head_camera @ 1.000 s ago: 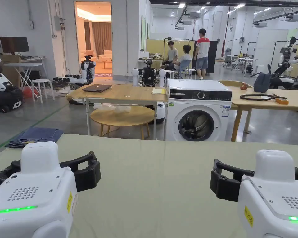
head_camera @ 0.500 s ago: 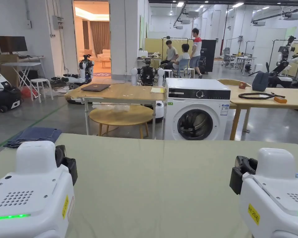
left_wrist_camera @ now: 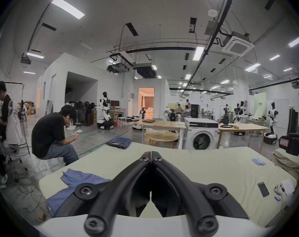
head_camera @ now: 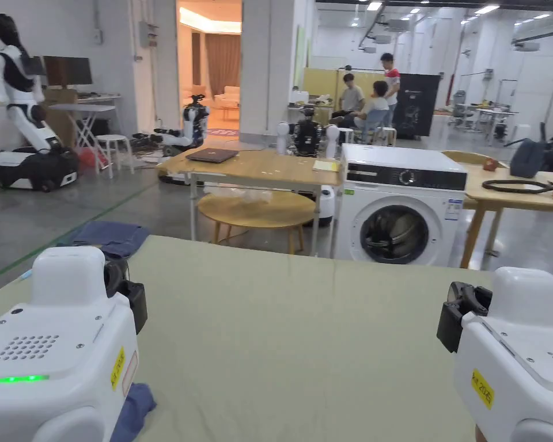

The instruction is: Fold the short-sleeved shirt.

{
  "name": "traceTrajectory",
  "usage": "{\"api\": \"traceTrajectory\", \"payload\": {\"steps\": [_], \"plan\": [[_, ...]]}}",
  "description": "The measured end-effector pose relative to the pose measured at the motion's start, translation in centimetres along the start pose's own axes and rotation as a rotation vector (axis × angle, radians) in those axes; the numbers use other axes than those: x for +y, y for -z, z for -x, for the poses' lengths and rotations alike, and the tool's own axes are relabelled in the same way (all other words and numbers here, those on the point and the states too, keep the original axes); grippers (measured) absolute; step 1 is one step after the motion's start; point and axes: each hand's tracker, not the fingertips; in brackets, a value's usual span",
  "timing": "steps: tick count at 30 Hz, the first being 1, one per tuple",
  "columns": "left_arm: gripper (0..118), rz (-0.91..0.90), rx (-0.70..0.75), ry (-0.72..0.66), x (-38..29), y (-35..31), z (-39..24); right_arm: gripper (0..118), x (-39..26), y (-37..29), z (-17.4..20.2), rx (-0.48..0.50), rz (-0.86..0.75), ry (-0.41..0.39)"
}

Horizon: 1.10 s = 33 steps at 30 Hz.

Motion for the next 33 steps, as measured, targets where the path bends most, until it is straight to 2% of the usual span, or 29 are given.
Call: {"api": "traceTrajectory", "payload": {"steps": [4, 10, 13, 15, 17, 19, 22, 24, 26, 27, 28, 30, 32, 33], "plan": [[0, 0.017, 0.167, 0.028, 0.4, -2.4, 6.5, 0, 0.0, 1.7, 6.7, 0.182, -0.004, -0.014], [0, 0.098, 0.44, 0.045, 0.4, -8.1, 15.9, 0, -0.6, 2.2, 20.0, 0.553, 0.043, -0.036], [0, 0.138, 0.513, 0.001, 0.2, -9.5, 18.8, 0, -1.2, 1.7, 24.0, 0.656, 0.069, -0.046], [0, 0.149, 0.496, -0.012, 0.1, -9.1, 20.0, 0, -1.6, 1.8, 25.0, 0.675, 0.075, -0.051], [0, 0.232, 0.436, -0.017, 0.1, -7.0, 20.9, 0, -2.3, 1.9, 25.4, 0.684, 0.093, -0.054], [0, 0.392, 0.364, -0.021, -0.1, -2.6, 22.5, 0, -3.3, 2.4, 25.3, 0.694, 0.114, -0.068], [0, 0.658, 0.146, -0.063, -2.7, 6.6, 24.1, 0, -4.8, 3.2, 25.0, 0.674, 0.177, -0.111], [0, 0.93, 0.029, -0.142, -6.9, 13.0, 25.0, 0, -5.8, 4.1, 25.2, 0.662, 0.226, -0.119], [0, 1.185, -0.058, -0.341, -12.7, 17.4, 26.2, 0, -6.7, 4.7, 25.3, 0.664, 0.259, -0.124], [0, 1.247, -0.03, -0.387, -14.8, 18.4, 26.0, 0, -7.1, 4.9, 25.4, 0.659, 0.271, -0.127], [0, 1.266, 0.064, -0.334, -16.3, 19.1, 25.5, 0, -7.4, 5.1, 25.3, 0.655, 0.28, -0.13], [0, 1.206, 0.054, -0.166, -17.3, 20.2, 24.9, 0, -8.0, 5.5, 25.2, 0.65, 0.291, -0.138], [0, 1.115, 0.042, -0.252, -17.7, 21.1, 25.1, 0, -8.5, 6.2, 25.2, 0.641, 0.306, -0.145], [25, 1.103, 0.078, -0.307, -17.9, 21.8, 25.2, 0, -8.7, 6.5, 25.2, 0.636, 0.316, -0.149]]}}
